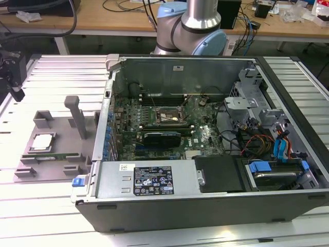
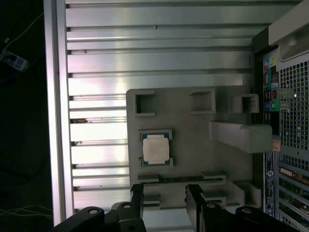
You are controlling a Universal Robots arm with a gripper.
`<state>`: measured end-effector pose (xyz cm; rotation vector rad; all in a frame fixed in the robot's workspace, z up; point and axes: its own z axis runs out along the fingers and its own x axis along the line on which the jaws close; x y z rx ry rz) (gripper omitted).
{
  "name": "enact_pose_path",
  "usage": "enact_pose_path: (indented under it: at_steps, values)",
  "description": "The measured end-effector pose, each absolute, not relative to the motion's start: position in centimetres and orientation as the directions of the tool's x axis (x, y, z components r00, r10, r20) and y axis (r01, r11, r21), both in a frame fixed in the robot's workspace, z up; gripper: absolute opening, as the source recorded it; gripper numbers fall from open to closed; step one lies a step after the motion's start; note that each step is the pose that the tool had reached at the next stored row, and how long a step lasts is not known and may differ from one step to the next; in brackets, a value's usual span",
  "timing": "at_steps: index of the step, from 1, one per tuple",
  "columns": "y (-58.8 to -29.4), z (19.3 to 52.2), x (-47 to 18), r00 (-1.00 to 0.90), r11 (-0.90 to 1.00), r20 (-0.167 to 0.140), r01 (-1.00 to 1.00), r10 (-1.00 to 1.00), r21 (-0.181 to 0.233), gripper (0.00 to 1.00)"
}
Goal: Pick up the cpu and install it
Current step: 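Pick up the cpu and move it towards the insertion slot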
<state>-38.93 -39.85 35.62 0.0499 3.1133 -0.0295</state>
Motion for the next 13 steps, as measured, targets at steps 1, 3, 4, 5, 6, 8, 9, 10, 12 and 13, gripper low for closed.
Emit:
enact_pose_path:
  at_steps: [1, 3, 4, 5, 6, 8, 9, 10, 12, 13]
  values:
    - [-39.9, 35.6, -38.9, -0.999, 0.999, -0.028, 0.032, 0.032, -0.019, 0.48]
    - [-39.9, 35.3, -38.9, -0.999, 0.999, -0.028, 0.032, 0.032, -0.019, 0.48]
    - [-39.9, 35.2, -38.9, -0.999, 0.999, -0.028, 0.032, 0.032, -0.019, 0.48]
    - [-39.9, 35.1, -38.9, -0.999, 0.999, -0.028, 0.032, 0.032, -0.019, 0.48]
    - [-39.9, 35.0, -38.9, -0.999, 0.999, -0.028, 0.032, 0.032, -0.019, 0.48]
    - [-39.9, 34.8, -38.9, -0.999, 0.999, -0.028, 0.032, 0.032, -0.018, 0.48]
    - [-39.9, 34.7, -38.9, -0.999, 0.999, -0.028, 0.032, 0.032, -0.019, 0.48]
    - [-39.9, 34.6, -38.9, -0.999, 0.999, -0.028, 0.032, 0.032, -0.019, 0.48]
    - [-39.9, 34.4, -38.9, -0.999, 0.999, -0.028, 0.032, 0.032, -0.018, 0.48]
    - [-39.9, 34.3, -38.9, -0.999, 0.999, -0.028, 0.032, 0.032, -0.018, 0.48]
